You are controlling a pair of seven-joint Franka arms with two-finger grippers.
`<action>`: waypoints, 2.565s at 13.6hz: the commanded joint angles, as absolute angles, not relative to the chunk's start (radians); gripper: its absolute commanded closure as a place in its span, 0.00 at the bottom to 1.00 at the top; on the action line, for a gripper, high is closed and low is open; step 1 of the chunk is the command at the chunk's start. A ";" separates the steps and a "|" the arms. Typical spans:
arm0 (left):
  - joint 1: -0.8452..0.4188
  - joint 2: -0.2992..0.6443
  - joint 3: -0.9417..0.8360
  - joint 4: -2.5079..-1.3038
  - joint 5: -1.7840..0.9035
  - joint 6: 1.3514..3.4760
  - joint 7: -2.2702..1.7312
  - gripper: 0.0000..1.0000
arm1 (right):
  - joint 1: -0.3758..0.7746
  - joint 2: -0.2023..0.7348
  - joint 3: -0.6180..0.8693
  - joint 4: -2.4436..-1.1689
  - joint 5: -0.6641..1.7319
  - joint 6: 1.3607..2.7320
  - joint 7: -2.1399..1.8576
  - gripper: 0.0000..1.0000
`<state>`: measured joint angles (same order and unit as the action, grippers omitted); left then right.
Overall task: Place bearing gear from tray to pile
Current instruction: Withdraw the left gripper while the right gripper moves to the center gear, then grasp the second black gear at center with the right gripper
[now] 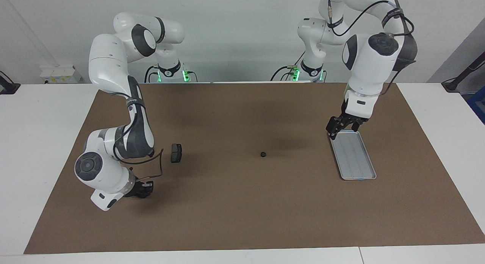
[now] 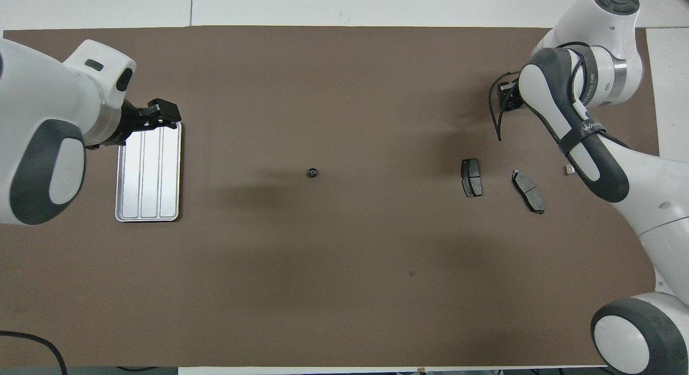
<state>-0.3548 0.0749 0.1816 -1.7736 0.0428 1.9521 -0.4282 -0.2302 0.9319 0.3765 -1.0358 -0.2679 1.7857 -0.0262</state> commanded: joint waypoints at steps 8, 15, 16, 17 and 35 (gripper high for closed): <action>-0.215 -0.069 0.172 -1.796 0.046 1.805 -0.198 0.00 | -0.132 0.827 0.374 -1.042 -0.287 1.637 0.144 0.00; -0.017 -0.071 0.009 -1.795 0.041 1.792 -0.152 0.00 | 0.144 0.739 0.380 -1.022 -0.202 1.565 0.690 0.00; -0.015 -0.074 0.008 -1.808 0.040 1.801 -0.149 0.00 | 0.185 0.741 0.380 -1.020 -0.202 1.574 0.781 0.00; -0.009 -0.087 0.008 -1.825 0.040 1.795 -0.146 0.00 | 0.217 0.741 0.380 -1.020 -0.202 1.598 0.849 0.00; -0.037 -0.046 -0.018 -1.746 -0.028 1.697 -0.074 0.00 | 0.411 0.862 0.376 -1.127 -0.233 1.950 1.238 0.00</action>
